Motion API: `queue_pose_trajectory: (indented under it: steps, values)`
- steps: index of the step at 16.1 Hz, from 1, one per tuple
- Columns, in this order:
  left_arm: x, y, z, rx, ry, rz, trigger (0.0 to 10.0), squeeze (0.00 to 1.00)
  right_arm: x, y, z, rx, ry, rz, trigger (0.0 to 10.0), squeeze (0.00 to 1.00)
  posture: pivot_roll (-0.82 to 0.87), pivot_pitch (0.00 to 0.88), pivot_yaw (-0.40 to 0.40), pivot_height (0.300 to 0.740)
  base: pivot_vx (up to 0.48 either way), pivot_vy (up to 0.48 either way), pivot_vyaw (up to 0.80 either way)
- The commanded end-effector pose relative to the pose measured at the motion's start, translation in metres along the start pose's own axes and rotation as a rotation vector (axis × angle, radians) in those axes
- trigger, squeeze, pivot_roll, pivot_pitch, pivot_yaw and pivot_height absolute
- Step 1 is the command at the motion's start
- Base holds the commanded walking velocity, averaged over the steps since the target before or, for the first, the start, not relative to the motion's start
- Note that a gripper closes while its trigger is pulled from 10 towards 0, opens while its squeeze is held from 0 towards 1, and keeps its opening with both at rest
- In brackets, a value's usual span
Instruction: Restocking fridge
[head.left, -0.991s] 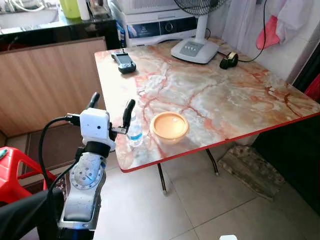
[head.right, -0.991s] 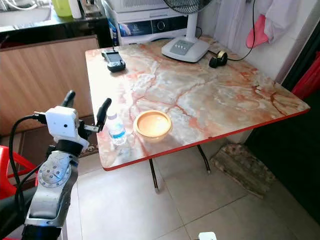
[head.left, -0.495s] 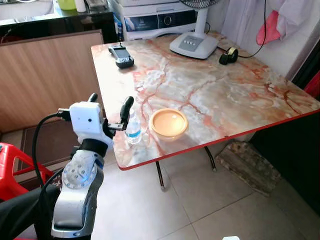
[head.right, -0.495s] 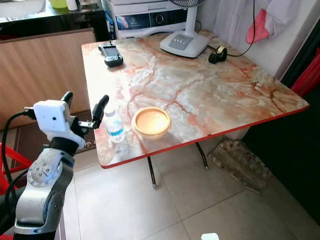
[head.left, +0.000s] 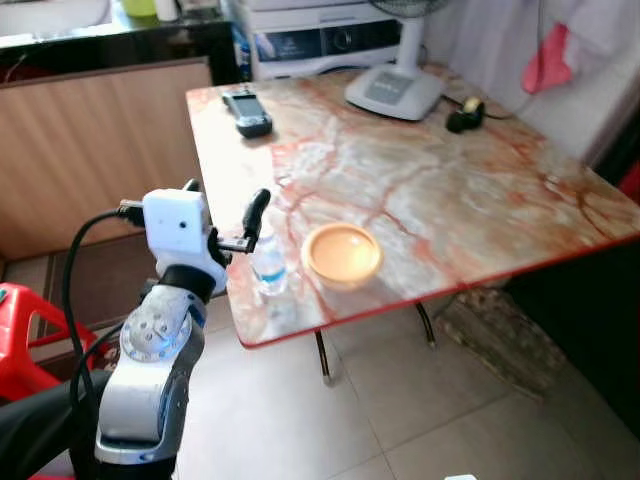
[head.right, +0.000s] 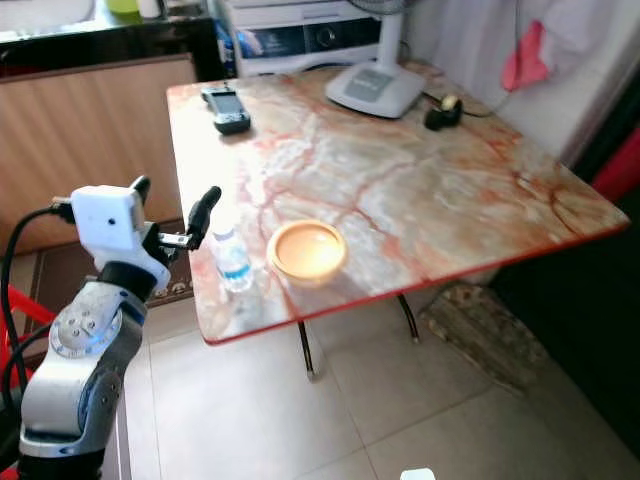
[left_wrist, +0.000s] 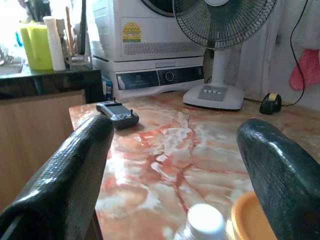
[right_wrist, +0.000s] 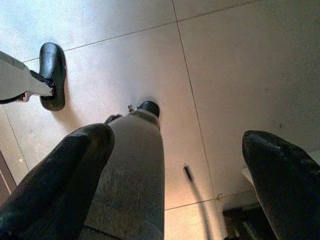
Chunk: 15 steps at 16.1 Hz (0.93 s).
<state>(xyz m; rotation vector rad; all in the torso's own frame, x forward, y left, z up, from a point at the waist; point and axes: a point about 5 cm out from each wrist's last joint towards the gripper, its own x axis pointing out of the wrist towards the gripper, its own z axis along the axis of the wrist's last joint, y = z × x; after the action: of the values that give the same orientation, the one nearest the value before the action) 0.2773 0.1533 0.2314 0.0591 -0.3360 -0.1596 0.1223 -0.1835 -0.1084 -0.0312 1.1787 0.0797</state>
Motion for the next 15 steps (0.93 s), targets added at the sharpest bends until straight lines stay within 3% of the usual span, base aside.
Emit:
queue_pose_trajectory:
  steps: [1,3,7,10,12,15]
  values:
    - [0.003,0.002,0.002,0.018,-0.003,-0.005,10.0,0.00,0.000,0.000,-0.001,-0.010,0.001,0.002,10.0,0.00,0.17,0.062,-0.049,0.740,0.285,0.000,0.00]
    - [0.004,0.007,0.004,0.004,-0.006,0.022,10.0,0.00,0.000,0.001,0.000,-0.007,0.000,0.003,10.0,0.00,0.18,0.068,-0.054,0.740,0.285,0.000,0.00]
    - [0.005,-0.006,0.003,-0.023,0.008,-0.047,10.0,0.00,0.001,0.003,0.002,-0.008,-0.003,0.014,10.0,0.00,0.18,0.078,-0.051,0.740,0.139,0.000,0.00]
    - [0.005,-0.009,0.006,0.010,0.012,-0.059,10.0,0.00,0.001,0.005,0.002,-0.010,-0.003,0.020,10.0,0.00,0.18,0.083,-0.046,0.740,0.000,0.000,0.00]
    - [0.005,-0.007,0.004,-0.026,0.040,0.004,10.0,0.00,0.001,0.005,0.002,-0.007,-0.003,0.021,10.0,0.00,0.18,0.085,-0.042,0.740,0.000,0.000,0.00]
    - [0.015,0.001,0.023,0.011,0.141,-0.023,10.0,0.00,0.001,0.007,0.002,-0.016,0.014,0.021,10.0,0.00,0.19,0.093,-0.032,0.740,0.000,0.000,0.00]
